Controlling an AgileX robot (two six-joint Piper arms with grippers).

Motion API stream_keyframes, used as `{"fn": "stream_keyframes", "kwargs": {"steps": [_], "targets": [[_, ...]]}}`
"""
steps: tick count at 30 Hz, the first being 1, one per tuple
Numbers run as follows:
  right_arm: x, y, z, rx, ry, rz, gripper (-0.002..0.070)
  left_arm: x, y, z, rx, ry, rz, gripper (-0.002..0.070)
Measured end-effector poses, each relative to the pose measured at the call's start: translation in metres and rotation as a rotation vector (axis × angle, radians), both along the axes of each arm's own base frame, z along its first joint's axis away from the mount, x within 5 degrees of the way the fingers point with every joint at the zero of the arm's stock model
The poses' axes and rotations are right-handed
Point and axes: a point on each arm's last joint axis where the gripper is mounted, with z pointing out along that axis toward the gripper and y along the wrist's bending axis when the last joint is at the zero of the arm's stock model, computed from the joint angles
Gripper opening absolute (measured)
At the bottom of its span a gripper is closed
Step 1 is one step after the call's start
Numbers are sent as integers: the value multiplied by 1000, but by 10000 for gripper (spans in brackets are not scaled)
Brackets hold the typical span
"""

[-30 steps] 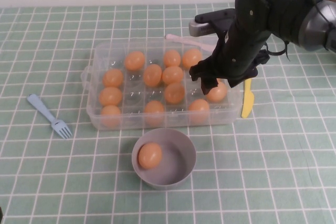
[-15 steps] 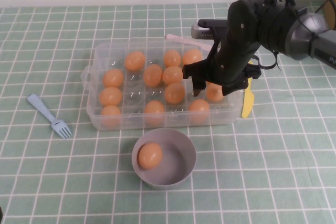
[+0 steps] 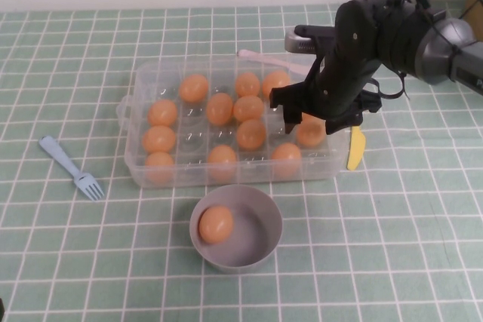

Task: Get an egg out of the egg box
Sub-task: Pick up the egg from the plastic box

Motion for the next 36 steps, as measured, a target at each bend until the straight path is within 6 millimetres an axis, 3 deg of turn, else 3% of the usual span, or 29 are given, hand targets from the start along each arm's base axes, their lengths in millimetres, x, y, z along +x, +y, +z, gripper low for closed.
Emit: {"fn": "stream_keyframes", "kwargs": {"steps": [13,23,30,36], "targets": [[7,-2,-18,-6,25,-19,501,0,0,0,0,0,0,-4],[9,-1,-20,1,16,-22,498,0,0,0,0,0,0,-4],[11,-1,-22,-4,5,-20,414,0,0,0,0,0,0,-4],[11,-1,-22,-3,4,-21,393,0,0,0,0,0,0,-4]]}}
